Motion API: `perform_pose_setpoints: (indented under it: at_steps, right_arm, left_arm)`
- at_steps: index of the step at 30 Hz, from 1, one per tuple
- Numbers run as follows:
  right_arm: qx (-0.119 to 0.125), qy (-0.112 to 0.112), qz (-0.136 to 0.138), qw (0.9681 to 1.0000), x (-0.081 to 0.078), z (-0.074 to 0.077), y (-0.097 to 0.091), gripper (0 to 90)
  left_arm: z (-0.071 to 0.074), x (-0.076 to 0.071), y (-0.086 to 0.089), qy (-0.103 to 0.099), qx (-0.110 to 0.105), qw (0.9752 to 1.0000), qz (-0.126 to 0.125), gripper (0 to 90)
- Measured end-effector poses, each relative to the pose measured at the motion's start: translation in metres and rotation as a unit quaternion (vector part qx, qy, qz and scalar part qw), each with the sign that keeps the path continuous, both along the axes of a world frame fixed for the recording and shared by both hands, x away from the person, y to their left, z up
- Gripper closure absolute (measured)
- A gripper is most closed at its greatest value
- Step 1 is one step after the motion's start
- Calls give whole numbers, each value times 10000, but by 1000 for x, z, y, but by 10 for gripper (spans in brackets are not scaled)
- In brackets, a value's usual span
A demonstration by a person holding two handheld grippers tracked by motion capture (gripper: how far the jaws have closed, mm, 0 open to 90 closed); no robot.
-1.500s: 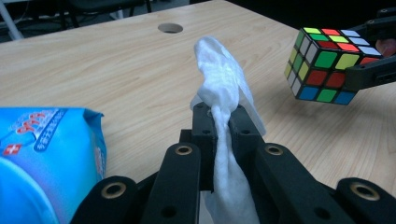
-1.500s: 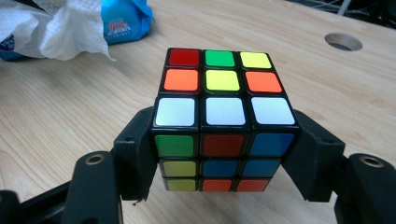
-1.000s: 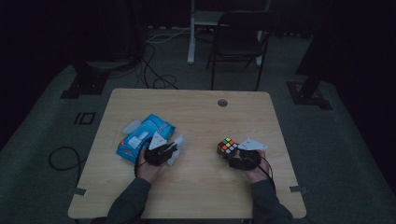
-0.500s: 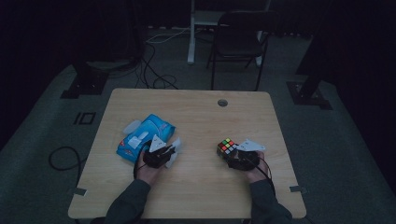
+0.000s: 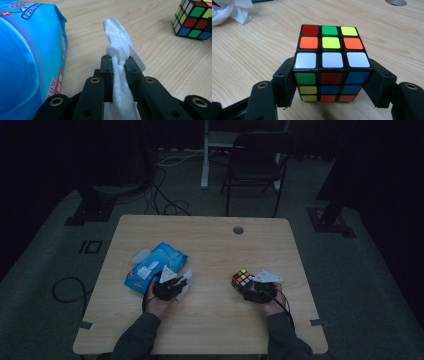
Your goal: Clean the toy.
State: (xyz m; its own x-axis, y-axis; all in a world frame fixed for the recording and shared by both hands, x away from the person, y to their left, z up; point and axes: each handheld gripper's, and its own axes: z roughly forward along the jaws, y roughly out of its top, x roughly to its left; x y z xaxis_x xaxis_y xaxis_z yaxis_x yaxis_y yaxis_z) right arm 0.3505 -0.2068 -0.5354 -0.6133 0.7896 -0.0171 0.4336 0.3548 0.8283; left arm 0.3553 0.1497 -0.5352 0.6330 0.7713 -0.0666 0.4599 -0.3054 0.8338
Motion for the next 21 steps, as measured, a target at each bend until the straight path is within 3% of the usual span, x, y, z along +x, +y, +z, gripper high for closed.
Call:
perform_pose_setpoints:
  at_steps: [8,14,21]
  right_arm:
    - [-60,25,122,9999,-2,-2,0,332]
    - [-145,119,151,9997,-1,-2,4,154]
    - [-38,-36,58,10000,-5,6,2,123]
  left_arm:
    - [0,-1,1,49,-32,10000,-15,641]
    - [1,-2,3,41,-192,9998,-8,537]
    - [6,-6,6,-26,-358,9993,-119,474]
